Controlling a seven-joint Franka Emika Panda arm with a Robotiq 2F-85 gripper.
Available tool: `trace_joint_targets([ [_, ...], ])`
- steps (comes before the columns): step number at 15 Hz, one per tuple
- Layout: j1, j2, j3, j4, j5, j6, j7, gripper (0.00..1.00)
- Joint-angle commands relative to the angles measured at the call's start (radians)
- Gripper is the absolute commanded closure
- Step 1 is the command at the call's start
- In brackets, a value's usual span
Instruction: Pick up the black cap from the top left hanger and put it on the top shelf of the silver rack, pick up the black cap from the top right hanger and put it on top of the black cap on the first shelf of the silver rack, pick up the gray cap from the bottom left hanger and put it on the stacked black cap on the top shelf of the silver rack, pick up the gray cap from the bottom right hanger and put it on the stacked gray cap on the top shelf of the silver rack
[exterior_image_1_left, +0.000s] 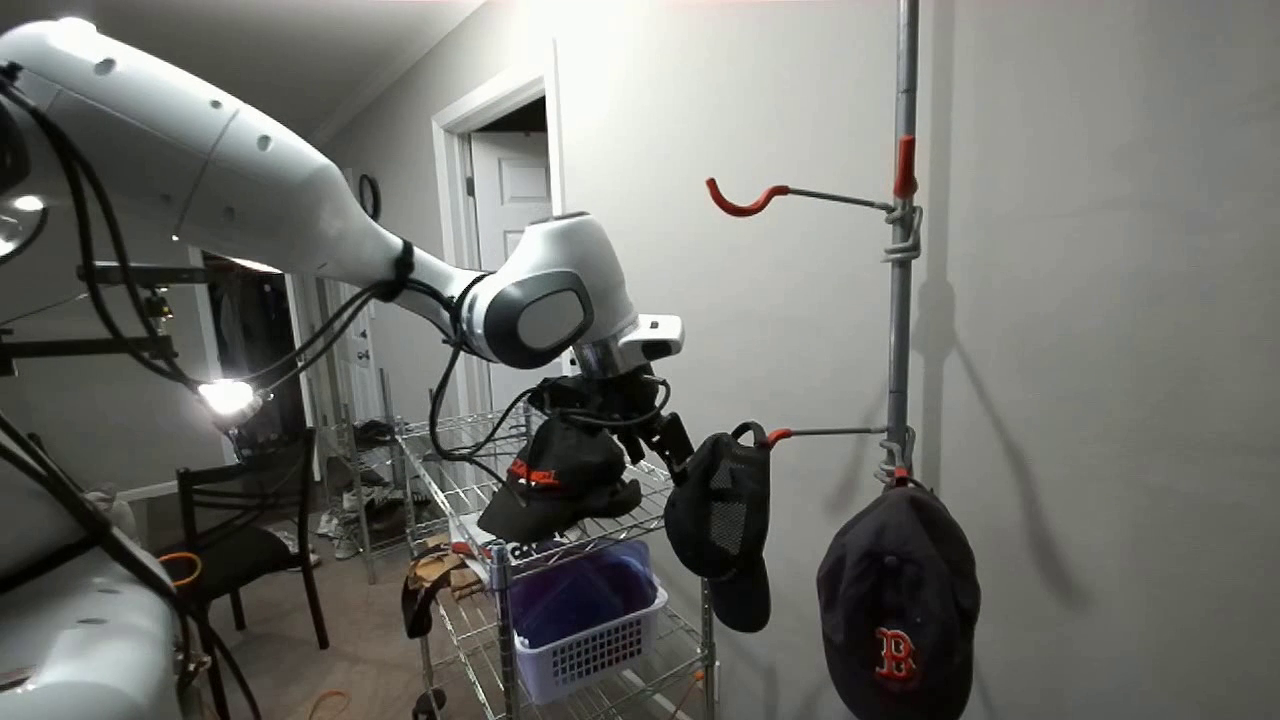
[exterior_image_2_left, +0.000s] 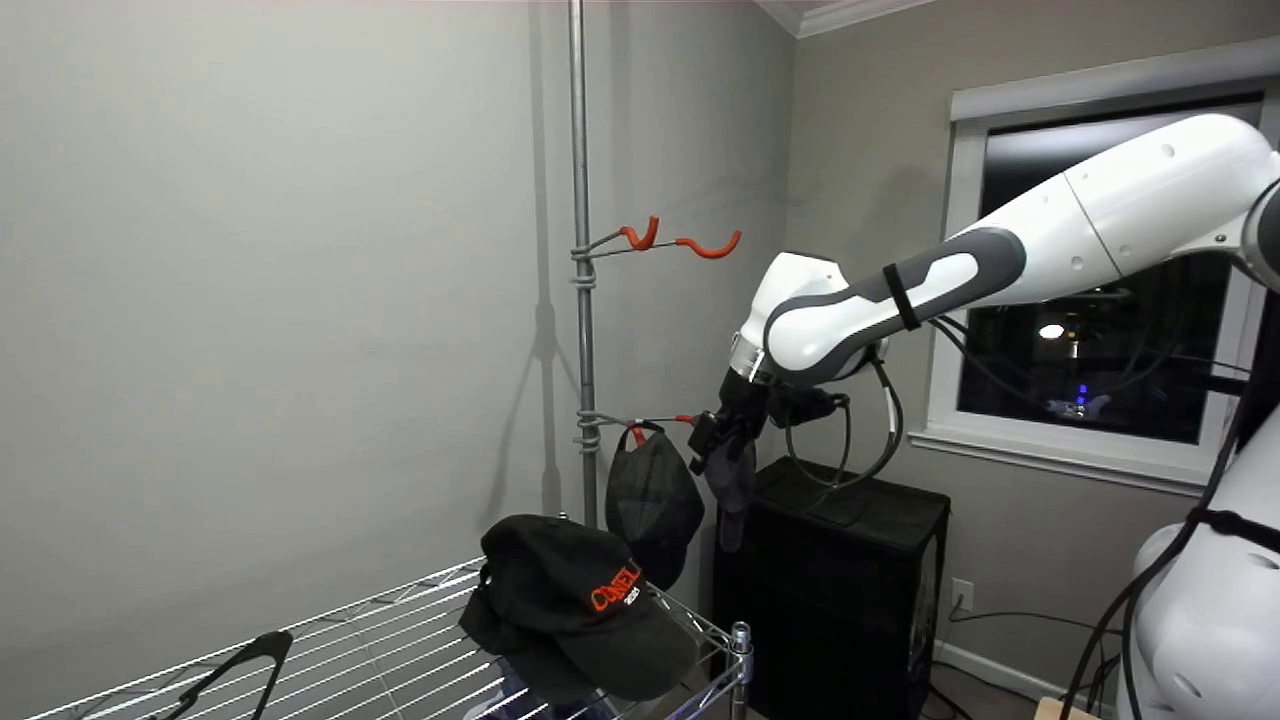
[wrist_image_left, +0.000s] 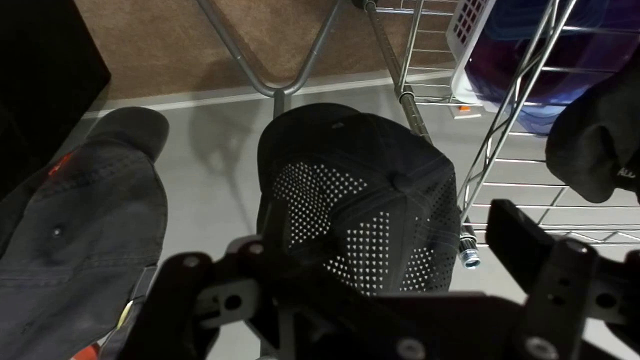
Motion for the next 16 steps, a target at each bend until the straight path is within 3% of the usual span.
trace_joint_targets([
  [1,0.011,0.075,-0.002,0.029,0.077,0.068,-0.048,0.0],
  [11,0.003,0.213,0.019,0.153,0.108,0.12,-0.037,0.0],
  [12,0.003,0.221,0.02,0.158,0.112,0.123,-0.04,0.25],
  [13,0.002,0.228,0.021,0.164,0.112,0.124,-0.04,0.27],
  [16,-0.001,0.242,0.023,0.175,0.116,0.124,-0.044,0.47],
])
